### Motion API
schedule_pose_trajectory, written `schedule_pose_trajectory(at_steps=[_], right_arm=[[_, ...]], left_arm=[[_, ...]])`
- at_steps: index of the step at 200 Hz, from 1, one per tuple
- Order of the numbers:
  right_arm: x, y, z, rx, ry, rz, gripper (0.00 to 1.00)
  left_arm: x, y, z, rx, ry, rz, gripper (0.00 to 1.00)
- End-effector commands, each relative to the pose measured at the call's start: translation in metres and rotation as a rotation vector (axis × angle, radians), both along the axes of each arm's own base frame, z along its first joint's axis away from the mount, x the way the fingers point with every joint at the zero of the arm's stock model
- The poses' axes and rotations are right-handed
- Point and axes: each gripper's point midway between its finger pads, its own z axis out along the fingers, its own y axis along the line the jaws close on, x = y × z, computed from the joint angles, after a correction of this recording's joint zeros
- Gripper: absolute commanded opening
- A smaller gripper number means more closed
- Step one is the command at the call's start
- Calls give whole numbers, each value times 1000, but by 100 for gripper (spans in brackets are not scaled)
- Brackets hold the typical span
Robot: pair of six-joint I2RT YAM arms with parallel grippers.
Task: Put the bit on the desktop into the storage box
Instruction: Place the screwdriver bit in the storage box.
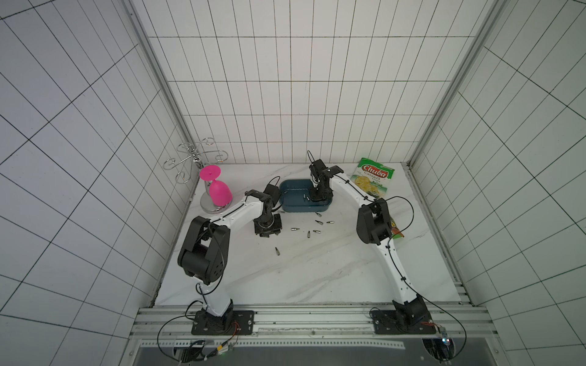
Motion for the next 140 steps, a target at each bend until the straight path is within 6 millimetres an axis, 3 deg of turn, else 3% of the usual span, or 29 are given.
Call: schedule_pose_trajectory(at_steps=[1,17,72,113,140], right_arm=[[-3,-10,-18,-34,44,-2,0],[-3,-11,-17,-39,42,-4,0],[-2,-10,-11,-33,29,-5,34],[0,-10,-5,-32,17,-6,48],[1,-8,6,-15,1,-6,52]], left_arm=[[-10,-1,-14,32,38,-11,40],[-16,-5,-17,40,46,-15,40],[-33,-9,-29,75,80,-19,40],[-41,-10,-34,78,97,-20,40],[-45,-10,-37,79,105,-19,40]])
